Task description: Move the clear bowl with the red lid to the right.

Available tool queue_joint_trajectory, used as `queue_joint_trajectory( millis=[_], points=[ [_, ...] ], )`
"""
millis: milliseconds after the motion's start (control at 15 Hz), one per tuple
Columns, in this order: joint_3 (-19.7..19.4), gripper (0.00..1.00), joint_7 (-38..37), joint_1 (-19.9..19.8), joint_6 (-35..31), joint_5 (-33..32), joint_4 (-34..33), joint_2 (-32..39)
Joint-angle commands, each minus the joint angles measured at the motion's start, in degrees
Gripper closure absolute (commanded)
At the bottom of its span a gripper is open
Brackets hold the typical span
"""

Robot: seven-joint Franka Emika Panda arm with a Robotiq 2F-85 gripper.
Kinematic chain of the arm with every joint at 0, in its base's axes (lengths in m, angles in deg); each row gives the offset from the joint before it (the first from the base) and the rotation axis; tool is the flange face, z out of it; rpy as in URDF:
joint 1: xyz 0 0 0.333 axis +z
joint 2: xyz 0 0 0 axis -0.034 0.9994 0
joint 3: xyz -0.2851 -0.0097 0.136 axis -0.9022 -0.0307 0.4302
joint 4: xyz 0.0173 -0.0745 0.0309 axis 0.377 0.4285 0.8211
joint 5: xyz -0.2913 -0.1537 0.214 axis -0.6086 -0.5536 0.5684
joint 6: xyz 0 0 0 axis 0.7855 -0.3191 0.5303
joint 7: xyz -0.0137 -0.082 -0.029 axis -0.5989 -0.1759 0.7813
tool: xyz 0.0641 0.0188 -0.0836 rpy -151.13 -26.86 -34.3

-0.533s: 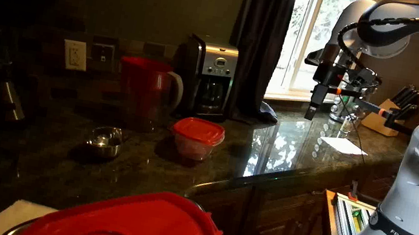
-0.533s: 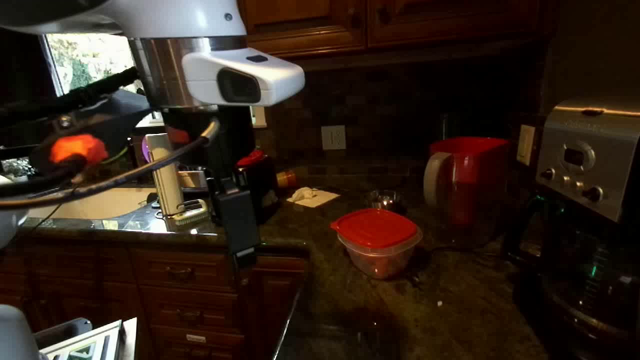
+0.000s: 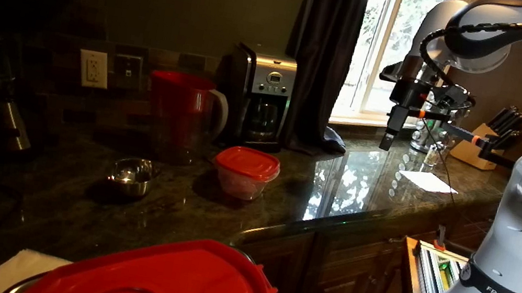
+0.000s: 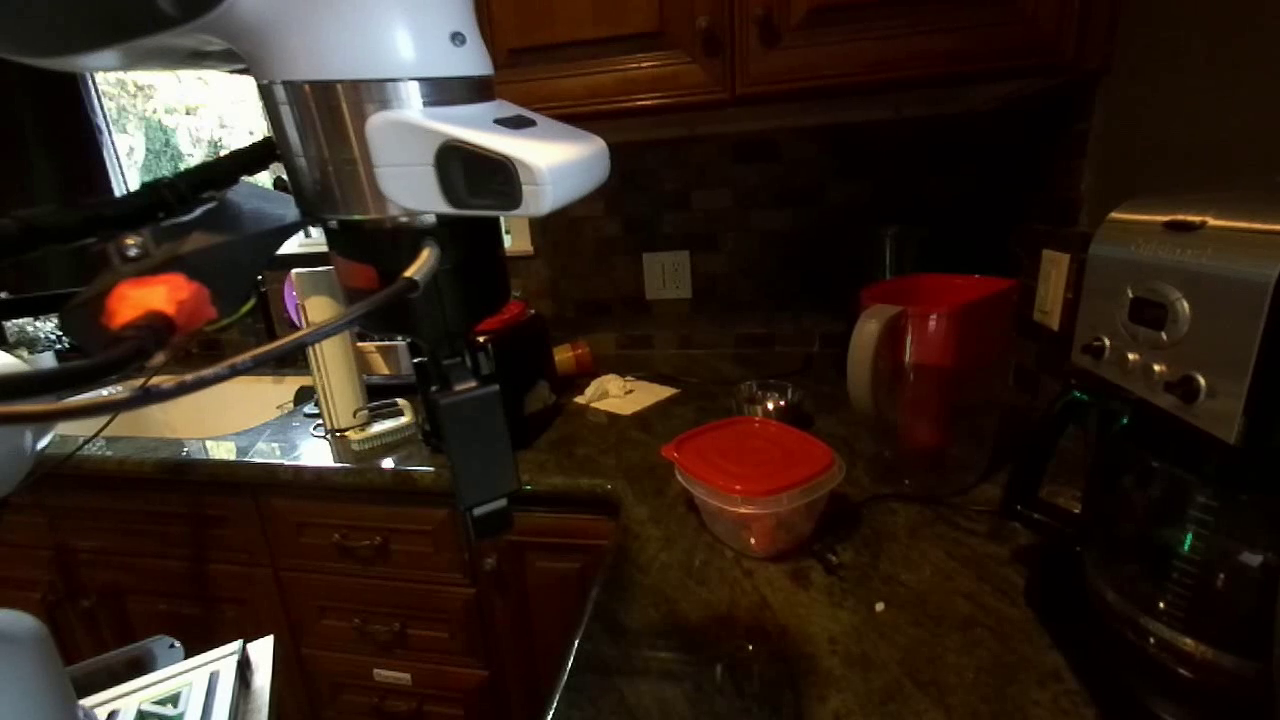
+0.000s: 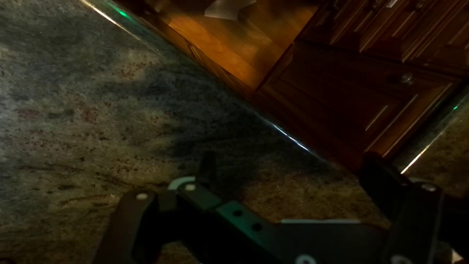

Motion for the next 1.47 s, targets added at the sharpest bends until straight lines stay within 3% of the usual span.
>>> queue_joint_trajectory(
  millis=[0, 933, 1200, 1400],
  points=[
    [0.44, 0.0, 0.35, -0.49, 0.09, 0.4, -0.09, 0.16],
    [0.45, 0.0, 0.35, -0.49, 0.09, 0.4, -0.09, 0.16],
    [-0.89, 0.0, -0.42, 3.38, -6.08, 8.55, -2.61, 3.81],
    [-0.3, 0.0, -4.21, 6.12, -14.38, 17.52, -5.34, 9.01]
  ],
)
